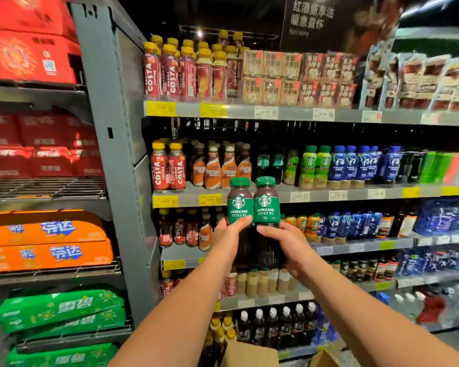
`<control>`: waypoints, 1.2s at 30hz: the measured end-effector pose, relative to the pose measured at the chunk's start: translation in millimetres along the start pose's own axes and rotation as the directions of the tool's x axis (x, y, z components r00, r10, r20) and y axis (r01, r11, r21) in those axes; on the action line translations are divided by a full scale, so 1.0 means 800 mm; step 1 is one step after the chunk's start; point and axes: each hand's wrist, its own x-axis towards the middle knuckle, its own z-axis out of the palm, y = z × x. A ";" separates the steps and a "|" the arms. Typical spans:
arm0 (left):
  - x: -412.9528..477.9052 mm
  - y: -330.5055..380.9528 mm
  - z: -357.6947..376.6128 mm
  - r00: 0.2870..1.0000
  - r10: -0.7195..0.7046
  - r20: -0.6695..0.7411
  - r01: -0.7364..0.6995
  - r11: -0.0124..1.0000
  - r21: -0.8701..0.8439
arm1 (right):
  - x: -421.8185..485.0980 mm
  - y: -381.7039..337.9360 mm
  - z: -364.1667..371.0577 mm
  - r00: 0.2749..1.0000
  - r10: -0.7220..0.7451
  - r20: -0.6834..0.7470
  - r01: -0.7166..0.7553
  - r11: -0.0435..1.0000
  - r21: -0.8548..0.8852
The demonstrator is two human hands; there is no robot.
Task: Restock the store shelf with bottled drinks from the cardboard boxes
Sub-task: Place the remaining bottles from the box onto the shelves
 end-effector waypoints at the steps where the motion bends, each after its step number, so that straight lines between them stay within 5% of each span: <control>1: 0.010 0.004 0.006 1.000 0.002 0.014 -0.002 1.000 0.005 | 0.009 -0.003 -0.004 1.000 -0.002 -0.002 0.002 1.000 0.007; 19: 0.275 0.051 0.088 0.967 0.067 0.247 -0.095 0.990 0.102 | 0.247 -0.064 -0.065 0.976 -0.094 -0.199 0.080 0.994 -0.075; 28: 0.355 0.050 0.123 0.975 0.137 0.176 -0.176 0.957 0.229 | 0.354 -0.086 -0.106 0.982 -0.135 -0.129 0.098 0.961 -0.260; 36: 0.406 0.030 0.143 0.953 0.302 -0.028 -0.281 0.913 0.296 | 0.444 -0.082 -0.130 0.991 -0.130 -0.008 0.119 0.925 -0.361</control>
